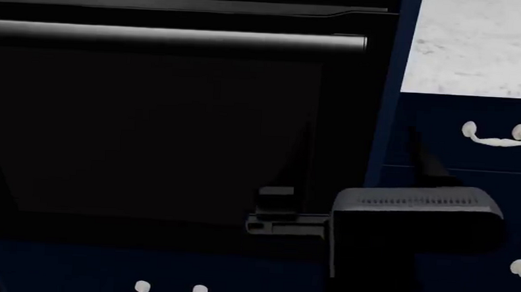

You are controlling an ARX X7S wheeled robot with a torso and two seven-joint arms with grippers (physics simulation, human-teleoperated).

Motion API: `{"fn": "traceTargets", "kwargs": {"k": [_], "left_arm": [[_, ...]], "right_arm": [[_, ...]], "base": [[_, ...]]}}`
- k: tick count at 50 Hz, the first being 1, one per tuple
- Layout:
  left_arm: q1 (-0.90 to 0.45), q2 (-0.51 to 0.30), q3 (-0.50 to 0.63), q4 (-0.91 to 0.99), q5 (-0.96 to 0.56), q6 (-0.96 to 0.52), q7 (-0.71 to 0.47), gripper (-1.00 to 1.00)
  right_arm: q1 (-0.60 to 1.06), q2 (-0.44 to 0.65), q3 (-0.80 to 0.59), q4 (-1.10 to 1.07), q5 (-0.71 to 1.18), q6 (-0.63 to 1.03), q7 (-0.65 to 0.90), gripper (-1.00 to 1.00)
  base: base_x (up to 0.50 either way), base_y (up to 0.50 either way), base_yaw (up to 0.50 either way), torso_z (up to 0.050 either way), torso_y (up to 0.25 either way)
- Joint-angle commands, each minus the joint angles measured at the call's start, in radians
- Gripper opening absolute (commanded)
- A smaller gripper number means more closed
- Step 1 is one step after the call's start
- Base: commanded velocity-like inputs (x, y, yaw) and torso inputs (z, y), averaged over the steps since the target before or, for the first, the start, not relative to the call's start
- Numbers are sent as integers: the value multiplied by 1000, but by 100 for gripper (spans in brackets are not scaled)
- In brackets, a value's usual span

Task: Press the stop button on the microwave

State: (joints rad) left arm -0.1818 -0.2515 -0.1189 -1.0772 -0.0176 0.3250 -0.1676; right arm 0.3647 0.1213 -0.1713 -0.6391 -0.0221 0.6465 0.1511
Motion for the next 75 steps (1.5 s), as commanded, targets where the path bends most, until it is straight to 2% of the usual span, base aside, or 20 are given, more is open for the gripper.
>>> {"fn": "traceTargets", "kwargs": {"k": [1,7,15,21,27,29,42,48,63,75], "left_arm": [[-2,11,-33,-232,9,-59,-6,100],[14,20,-28,-232,18,-107,-19,100],[14,20,-28,-232,18,-107,-19,100],[14,20,-28,-232,18,-107,-19,100],[14,20,-28,-232,18,-107,-19,100],[14,20,-28,-232,18,-107,-19,100],[14,20,-28,-232,18,-107,-19,100],[14,20,-28,-232,18,-107,-19,100],[14,20,-28,-232,18,-107,-19,100],[14,20,-28,-232,18,-107,-19,100]], "right_arm": [[183,6,-1,-58,-1,163,-3,100],[312,3,10,-40,8,249,-11,100],[597,-2,-33,25,-9,391,-19,100],[750,-27,-4,269,13,339,-25,100],[832,-37,4,403,27,317,-24,100],[922,-42,9,492,33,319,-28,100],[1181,-66,-7,731,47,294,-14,100],[1221,-62,-8,749,56,296,-3,100],[1397,-55,-2,964,70,221,22,100],[1392,-34,9,1043,85,161,34,100]], "base": [[0,0,0,50,29],[0,0,0,50,30],[0,0,0,50,30],[0,0,0,50,31],[0,0,0,50,30],[0,0,0,50,31],[0,0,0,50,30],[0,0,0,50,30],[0,0,0,50,33],[0,0,0,42,28]]}}
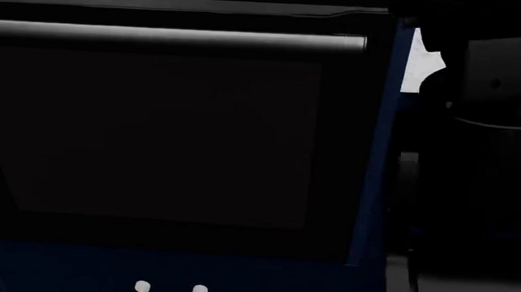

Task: Press the stop button on the microwave

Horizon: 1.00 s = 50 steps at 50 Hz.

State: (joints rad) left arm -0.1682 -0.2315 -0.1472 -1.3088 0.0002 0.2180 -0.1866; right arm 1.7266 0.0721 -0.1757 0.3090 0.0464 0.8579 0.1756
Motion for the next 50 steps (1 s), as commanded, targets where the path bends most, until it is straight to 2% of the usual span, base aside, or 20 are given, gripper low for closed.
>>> {"fn": "traceTargets", "kwargs": {"k": [1,6,19,26,35,50], "left_arm": [[0,0,0,0,0,0,0,100],[0,0,0,0,0,0,0,100],[0,0,0,0,0,0,0,100],[0,0,0,0,0,0,0,100],[0,0,0,0,0,0,0,100],[0,0,0,0,0,0,0,100]], "right_arm": [[24,17,11,89,14,-51,13,100],[18,21,0,80,19,-43,7,100],[17,-14,47,16,113,-19,-22,100],[31,-10,34,49,107,-106,-11,100],[27,-3,-20,39,98,-130,-16,100],[33,20,-18,68,113,-155,-1,100]], "base": [[281,-27,0,0,0],[434,-134,0,0,0],[0,0,0,0,0],[0,0,0,0,0],[302,0,0,0,0],[0,0,0,0,0]]}}
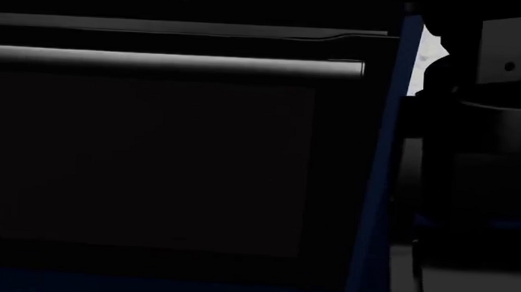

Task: Press the stop button on the microwave

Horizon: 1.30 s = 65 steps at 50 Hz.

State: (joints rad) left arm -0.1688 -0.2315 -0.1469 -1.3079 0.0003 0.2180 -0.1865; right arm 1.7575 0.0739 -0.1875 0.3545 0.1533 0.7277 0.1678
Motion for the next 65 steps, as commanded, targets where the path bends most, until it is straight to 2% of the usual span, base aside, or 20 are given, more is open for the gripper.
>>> {"fn": "traceTargets", "kwargs": {"k": [1,8,19,24,40,45,53,65], "left_arm": [[1,0,0,-1,0,0,0,100],[1,0,0,-1,0,0,0,100],[1,0,0,-1,0,0,0,100],[1,0,0,-1,0,0,0,100],[1,0,0,-1,0,0,0,100],[1,0,0,-1,0,0,0,100],[1,0,0,-1,0,0,0,100],[1,0,0,-1,0,0,0,100]], "right_arm": [[2,21,-9,32,5,-32,4,100],[16,53,-10,139,-9,-83,3,100],[27,73,-15,190,-14,-111,2,100],[27,76,-37,168,-21,-101,-5,100],[125,70,-32,144,5,-70,-24,100],[109,63,-36,181,29,-88,-64,100],[90,58,-74,184,-10,-128,-30,100],[77,66,-59,143,9,-141,-24,100]], "base": [[0,0,0,0,0],[0,0,0,0,0],[0,0,0,0,0],[389,-20,0,0,0],[0,0,0,0,0],[200,-2,0,0,0],[243,-3,0,0,0],[179,-51,0,0,0]]}}
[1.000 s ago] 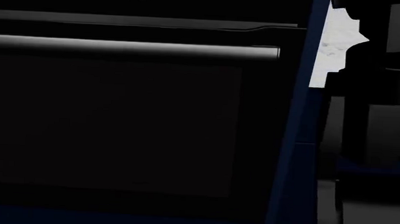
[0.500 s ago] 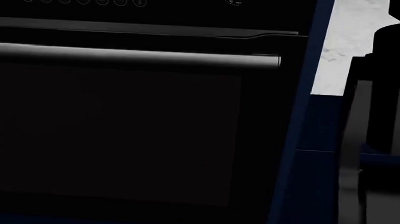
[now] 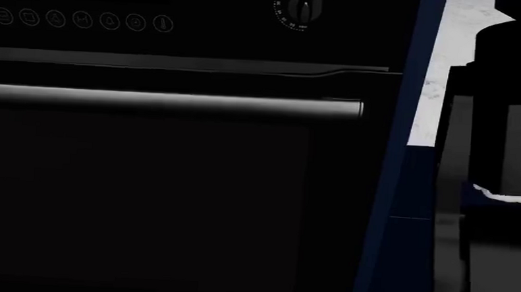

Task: Press the stop button on the microwave

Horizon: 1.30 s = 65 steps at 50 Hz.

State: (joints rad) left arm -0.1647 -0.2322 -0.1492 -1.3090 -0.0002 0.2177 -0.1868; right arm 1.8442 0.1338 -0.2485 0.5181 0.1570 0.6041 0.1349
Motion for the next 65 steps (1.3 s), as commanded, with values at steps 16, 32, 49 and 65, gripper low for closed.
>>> {"fn": "traceTargets", "kwargs": {"k": [16,32,49,65], "left_arm": [[-4,1,2,0,0,0,0,100],[-4,1,2,0,0,0,0,100],[-4,1,2,0,0,0,0,100],[-4,1,2,0,0,0,0,100]], "right_arm": [[-12,16,22,-75,30,-15,18,100],[-34,20,1,-85,35,-35,6,100],[-61,30,-2,-193,63,92,26,100],[-120,49,10,-478,114,369,93,100]], "base": [[0,0,0,0,0],[130,-16,0,0,0],[0,0,0,0,0],[0,0,0,0,0]]}}
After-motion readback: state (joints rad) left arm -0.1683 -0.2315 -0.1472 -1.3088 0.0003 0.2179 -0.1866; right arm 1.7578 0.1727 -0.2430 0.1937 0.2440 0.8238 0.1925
